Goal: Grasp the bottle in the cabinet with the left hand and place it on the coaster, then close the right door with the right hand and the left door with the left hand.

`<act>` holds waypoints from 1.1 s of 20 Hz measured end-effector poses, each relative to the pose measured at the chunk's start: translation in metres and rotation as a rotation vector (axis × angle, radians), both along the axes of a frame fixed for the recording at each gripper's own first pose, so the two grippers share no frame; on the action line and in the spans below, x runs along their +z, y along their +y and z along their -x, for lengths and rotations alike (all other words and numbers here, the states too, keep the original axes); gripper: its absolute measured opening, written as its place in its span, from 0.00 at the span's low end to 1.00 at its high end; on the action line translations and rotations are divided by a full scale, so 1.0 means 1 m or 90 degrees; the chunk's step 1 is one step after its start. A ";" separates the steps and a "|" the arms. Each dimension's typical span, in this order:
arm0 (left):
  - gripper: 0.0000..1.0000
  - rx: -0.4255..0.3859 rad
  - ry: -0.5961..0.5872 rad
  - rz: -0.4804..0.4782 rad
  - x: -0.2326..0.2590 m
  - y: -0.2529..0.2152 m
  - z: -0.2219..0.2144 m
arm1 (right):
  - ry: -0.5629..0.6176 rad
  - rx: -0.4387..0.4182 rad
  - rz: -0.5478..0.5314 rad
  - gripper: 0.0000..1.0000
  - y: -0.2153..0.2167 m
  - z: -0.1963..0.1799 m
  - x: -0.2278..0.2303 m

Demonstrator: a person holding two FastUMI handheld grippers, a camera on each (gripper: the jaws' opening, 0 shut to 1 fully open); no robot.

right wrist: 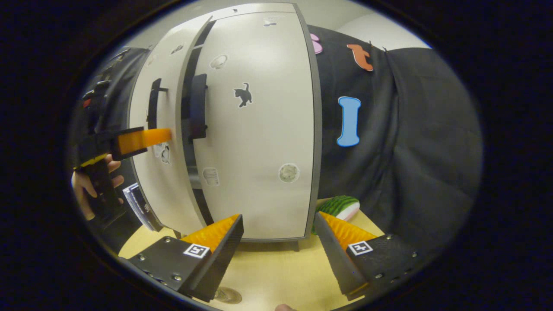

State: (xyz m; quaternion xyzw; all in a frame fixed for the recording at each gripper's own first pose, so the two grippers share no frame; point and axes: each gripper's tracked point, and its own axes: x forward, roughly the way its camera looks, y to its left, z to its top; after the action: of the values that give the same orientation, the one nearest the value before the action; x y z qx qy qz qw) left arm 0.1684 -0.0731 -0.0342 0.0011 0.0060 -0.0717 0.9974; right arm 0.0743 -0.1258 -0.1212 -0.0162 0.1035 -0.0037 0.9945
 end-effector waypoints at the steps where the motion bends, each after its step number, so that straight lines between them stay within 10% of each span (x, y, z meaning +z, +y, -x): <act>1: 0.98 0.009 0.001 0.001 -0.001 -0.001 -0.001 | -0.002 0.003 -0.005 1.00 0.001 0.002 0.001; 22: 0.99 0.085 0.011 -0.016 0.019 -0.008 0.032 | -0.025 0.029 -0.059 1.00 0.002 0.046 0.034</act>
State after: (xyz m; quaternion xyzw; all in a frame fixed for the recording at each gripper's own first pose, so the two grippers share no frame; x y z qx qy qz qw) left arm 0.1360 -0.0812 -0.0148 0.0127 0.0153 -0.0046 0.9998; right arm 0.0284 -0.1238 -0.0871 0.0275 0.0833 0.0234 0.9959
